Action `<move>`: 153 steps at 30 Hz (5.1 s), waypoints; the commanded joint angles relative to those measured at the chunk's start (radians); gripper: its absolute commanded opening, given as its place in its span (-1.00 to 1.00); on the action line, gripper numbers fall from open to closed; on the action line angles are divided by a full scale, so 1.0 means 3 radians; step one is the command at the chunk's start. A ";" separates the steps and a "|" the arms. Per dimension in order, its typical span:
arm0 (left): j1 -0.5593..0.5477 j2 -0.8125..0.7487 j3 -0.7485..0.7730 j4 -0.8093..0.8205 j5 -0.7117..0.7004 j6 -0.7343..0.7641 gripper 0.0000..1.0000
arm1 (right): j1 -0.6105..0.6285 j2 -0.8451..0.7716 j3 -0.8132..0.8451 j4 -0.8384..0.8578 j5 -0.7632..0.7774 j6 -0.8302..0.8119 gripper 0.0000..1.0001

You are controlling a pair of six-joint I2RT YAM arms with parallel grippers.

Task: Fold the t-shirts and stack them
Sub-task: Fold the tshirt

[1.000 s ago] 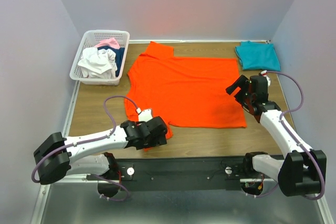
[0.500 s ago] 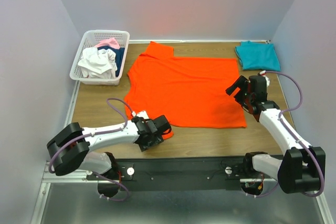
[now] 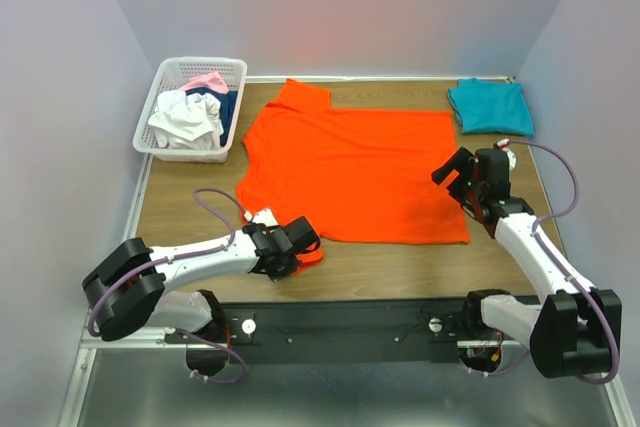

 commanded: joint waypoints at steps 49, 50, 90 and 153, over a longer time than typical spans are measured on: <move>0.0159 -0.0709 0.0243 0.0469 -0.0907 0.0864 -1.00 | -0.0012 -0.0737 -0.1145 -0.0572 0.0358 0.0915 -0.59; 0.0170 -0.0704 0.0248 0.0479 -0.0907 0.0884 -1.00 | -0.0017 -0.0706 -0.1145 -0.0557 0.0347 0.0900 -0.68; 0.1305 0.0241 0.1260 0.1399 -0.0677 0.2703 -1.00 | -0.0017 0.0429 0.0236 -0.0450 0.0271 0.0348 -0.99; 0.2159 0.1382 0.1554 0.2186 0.0693 0.3441 0.97 | 0.0105 0.1671 0.1018 -0.0148 -0.0532 -0.0593 1.00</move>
